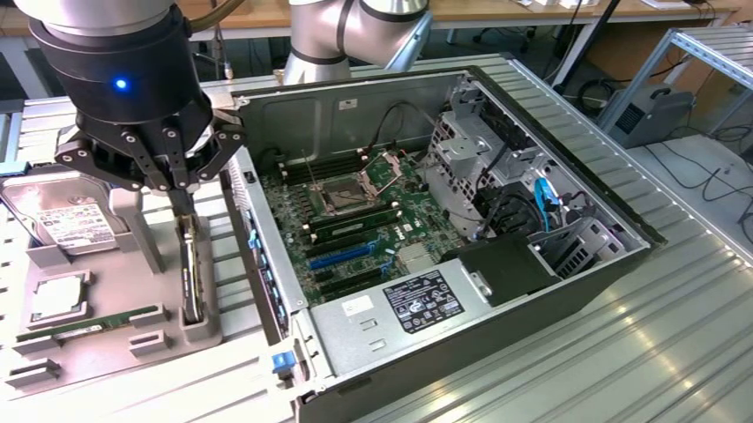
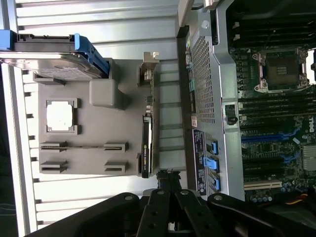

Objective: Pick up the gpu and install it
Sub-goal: 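Pick up the gpu and move the gpu toward the slot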

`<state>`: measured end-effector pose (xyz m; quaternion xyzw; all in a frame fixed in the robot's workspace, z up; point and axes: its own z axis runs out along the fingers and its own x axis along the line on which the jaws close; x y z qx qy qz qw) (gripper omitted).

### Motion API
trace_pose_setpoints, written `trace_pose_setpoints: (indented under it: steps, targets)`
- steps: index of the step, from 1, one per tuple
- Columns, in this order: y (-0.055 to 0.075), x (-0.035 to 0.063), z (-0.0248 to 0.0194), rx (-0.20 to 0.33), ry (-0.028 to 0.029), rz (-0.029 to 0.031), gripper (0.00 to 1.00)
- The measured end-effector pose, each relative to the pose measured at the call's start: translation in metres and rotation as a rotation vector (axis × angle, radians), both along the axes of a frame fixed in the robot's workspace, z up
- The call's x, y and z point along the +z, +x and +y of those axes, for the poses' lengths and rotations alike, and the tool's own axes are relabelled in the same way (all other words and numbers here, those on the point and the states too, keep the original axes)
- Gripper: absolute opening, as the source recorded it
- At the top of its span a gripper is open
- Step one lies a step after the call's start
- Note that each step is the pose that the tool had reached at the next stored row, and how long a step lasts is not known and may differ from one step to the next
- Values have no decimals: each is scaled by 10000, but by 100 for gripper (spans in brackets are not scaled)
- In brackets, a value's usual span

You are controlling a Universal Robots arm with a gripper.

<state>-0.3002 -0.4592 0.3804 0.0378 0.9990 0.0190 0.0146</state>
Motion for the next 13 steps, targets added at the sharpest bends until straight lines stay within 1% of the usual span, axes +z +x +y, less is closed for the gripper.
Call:
trace_pose_setpoints:
  steps: [7,12,13]
  targets:
    - [0,0,0,-1,0,1,11]
    - [0,0,-12,-1,0,1,11]
    - [0,0,-14,0,0,0,17]
